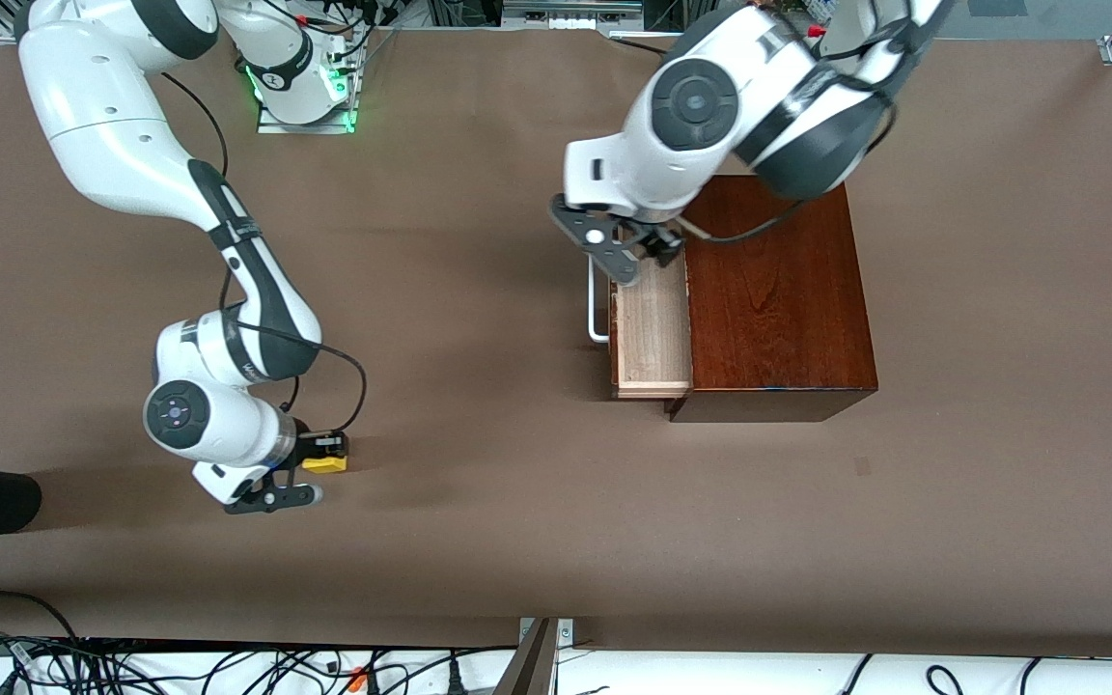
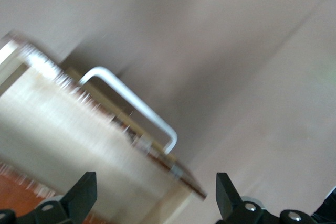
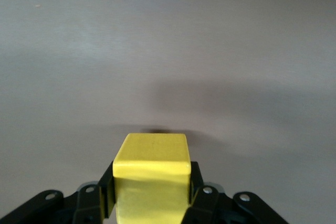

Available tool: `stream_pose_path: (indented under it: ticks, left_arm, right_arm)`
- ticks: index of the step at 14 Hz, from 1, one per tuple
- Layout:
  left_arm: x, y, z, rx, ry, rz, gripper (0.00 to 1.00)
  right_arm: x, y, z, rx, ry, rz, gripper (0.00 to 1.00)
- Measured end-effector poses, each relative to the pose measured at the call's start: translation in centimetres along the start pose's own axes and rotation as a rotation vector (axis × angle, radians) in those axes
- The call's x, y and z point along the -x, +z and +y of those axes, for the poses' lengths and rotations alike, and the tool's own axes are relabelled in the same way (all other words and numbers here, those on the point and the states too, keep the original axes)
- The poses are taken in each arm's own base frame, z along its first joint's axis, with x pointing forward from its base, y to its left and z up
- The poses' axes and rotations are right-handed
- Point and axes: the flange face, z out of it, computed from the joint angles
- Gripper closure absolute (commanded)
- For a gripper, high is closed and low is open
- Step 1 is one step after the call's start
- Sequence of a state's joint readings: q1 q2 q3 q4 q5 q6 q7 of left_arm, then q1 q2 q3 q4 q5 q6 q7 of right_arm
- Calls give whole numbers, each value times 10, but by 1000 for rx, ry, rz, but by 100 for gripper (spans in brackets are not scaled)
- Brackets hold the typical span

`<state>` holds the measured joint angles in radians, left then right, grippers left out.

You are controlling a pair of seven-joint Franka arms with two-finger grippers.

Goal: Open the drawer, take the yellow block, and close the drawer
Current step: 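Place the cube on the table with the right gripper and withdraw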

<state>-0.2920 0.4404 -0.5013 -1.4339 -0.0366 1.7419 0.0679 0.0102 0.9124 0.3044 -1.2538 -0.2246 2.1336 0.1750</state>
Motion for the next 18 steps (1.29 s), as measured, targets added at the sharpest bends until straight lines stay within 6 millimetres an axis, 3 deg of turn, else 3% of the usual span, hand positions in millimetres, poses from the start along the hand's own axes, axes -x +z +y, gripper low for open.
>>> stream_pose_path:
  ticks: [3, 4, 5, 6, 9, 12, 14, 18]
  left_arm:
    - [-20, 30, 16, -1, 186, 35, 0]
    - [-25, 41, 17, -21, 259, 35, 0]
    - [-31, 54, 17, -42, 332, 32, 0]
    - [-36, 66, 16, -67, 415, 32, 0]
    - [-53, 103, 1, -100, 712, 50, 0]
    - [-57, 124, -5, -89, 831, 32, 0]
    - [-56, 137, 7, -107, 873, 1, 0]
    - [-48, 169, 28, -104, 896, -66, 0]
  right_arm:
    - [3, 11, -18, -2, 4, -13, 100]
    - [4, 14, -18, -2, 4, -17, 80]
    - [4, 17, -17, -3, 6, -20, 28]
    - [4, 19, -16, -3, 15, -21, 0]
    - [3, 18, -13, 0, 57, -19, 0]
    - [2, 6, -9, 9, 102, -30, 0]
    - [4, -28, -5, 35, 146, -62, 0]
    - [19, -125, 17, 103, 206, -93, 0]
